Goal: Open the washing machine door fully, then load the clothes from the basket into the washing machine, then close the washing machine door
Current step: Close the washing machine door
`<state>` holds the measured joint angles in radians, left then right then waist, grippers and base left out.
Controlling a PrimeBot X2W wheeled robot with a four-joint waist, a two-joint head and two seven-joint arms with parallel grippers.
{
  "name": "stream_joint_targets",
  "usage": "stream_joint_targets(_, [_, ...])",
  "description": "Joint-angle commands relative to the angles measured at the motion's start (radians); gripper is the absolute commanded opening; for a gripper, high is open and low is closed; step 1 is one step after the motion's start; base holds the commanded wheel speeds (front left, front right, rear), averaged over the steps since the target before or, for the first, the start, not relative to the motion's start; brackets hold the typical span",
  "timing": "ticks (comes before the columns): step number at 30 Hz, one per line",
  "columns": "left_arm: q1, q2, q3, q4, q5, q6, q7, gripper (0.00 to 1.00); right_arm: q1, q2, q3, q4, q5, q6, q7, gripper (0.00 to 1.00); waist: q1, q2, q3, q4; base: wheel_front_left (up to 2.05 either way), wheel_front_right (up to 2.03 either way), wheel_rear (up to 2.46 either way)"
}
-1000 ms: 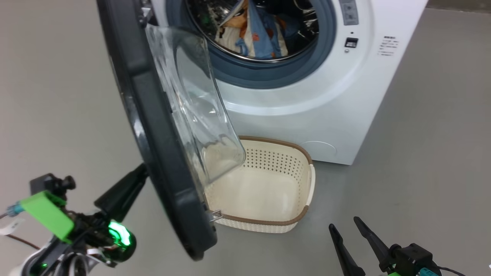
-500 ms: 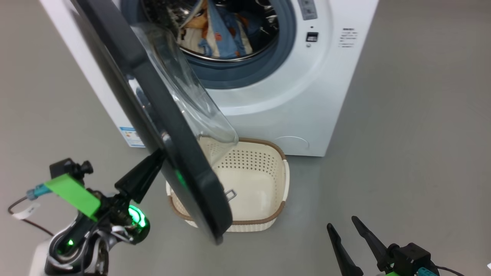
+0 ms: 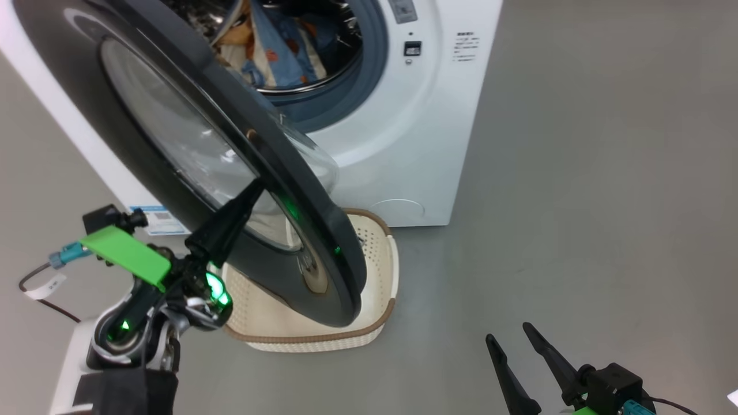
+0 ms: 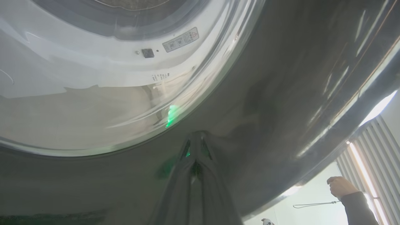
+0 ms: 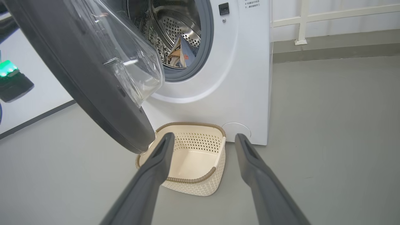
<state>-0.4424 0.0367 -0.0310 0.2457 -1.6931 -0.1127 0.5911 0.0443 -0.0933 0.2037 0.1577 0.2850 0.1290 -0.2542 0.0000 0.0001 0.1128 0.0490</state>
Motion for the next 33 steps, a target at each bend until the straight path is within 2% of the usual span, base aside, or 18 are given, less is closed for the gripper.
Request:
stream_joint_targets(1, [-0.06, 0.014, 0.021, -0.007, 0.011, -0.012, -0.012, 0.0, -0.029, 0.001, 0.025, -0.025, 0.0, 0.002, -0.008, 1.0, 0.0, -0.0001, 0.002, -0.026, 0.0, 0.0, 0.0])
stream_joint_targets(15, [-0.114, 0.014, 0.015, 0.063, 0.031, -0.018, -0.058, 0.0, -0.029, 0.004, 0.035, -0.025, 0.006, 0.002, -0.008, 1.0, 0.0, -0.0001, -0.006, -0.098, 0.0, 0.0, 0.0])
stream_joint_targets(27, [-0.118, 0.014, 0.016, 0.084, 0.041, -0.018, -0.076, 0.0, -0.027, 0.006, 0.036, -0.023, 0.011, 0.002, -0.008, 1.0, 0.0, -0.0001, -0.016, -0.125, 0.0, 0.0, 0.0])
stream_joint_targets(33, [-0.08, 0.038, 0.016, 0.052, 0.124, -0.018, -0.13, 0.0, -0.018, 0.009, 0.026, -0.024, 0.013, 0.002, -0.008, 1.0, 0.0, -0.0001, -0.027, -0.117, 0.0, 0.0, 0.0])
